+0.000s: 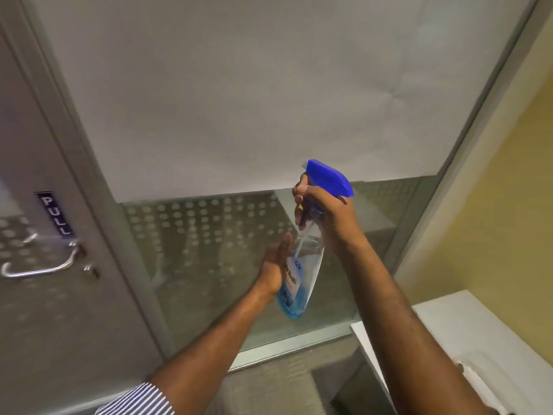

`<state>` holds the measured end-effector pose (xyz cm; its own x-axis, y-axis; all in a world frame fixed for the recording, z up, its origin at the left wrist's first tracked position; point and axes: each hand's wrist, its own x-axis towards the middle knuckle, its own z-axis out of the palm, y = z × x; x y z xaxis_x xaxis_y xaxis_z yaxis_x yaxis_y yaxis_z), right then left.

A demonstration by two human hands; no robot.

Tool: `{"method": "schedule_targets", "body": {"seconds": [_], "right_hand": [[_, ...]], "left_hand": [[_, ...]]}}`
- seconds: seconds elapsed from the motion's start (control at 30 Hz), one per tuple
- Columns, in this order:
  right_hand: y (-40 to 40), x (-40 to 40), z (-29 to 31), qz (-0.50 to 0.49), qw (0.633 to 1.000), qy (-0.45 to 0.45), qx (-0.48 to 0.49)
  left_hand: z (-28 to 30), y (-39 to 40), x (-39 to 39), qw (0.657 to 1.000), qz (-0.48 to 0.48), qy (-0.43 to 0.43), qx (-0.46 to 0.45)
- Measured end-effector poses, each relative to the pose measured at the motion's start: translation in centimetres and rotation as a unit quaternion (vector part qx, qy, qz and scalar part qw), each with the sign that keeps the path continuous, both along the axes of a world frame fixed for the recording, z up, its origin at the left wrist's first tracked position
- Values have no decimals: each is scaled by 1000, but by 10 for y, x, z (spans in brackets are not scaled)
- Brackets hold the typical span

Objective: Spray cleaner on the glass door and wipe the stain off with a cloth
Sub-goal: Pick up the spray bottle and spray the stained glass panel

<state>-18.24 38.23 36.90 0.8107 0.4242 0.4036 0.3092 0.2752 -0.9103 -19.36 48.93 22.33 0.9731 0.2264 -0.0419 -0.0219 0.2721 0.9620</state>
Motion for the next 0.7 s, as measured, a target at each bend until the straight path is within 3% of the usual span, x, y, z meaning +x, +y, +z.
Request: {"method": "schedule_targets", "body": {"seconds": [0.17, 0.4, 0.7], "right_hand": [[106, -47, 7, 66, 997, -33, -16], [240, -151, 25, 145, 988, -53, -6], [390, -293, 49, 220, 974, -39, 30]], "left_hand": [[10, 96, -54, 991, 126, 9, -52], [21, 219, -175, 972, 210, -23, -101], [56, 346, -347, 947, 305, -96, 34]]}}
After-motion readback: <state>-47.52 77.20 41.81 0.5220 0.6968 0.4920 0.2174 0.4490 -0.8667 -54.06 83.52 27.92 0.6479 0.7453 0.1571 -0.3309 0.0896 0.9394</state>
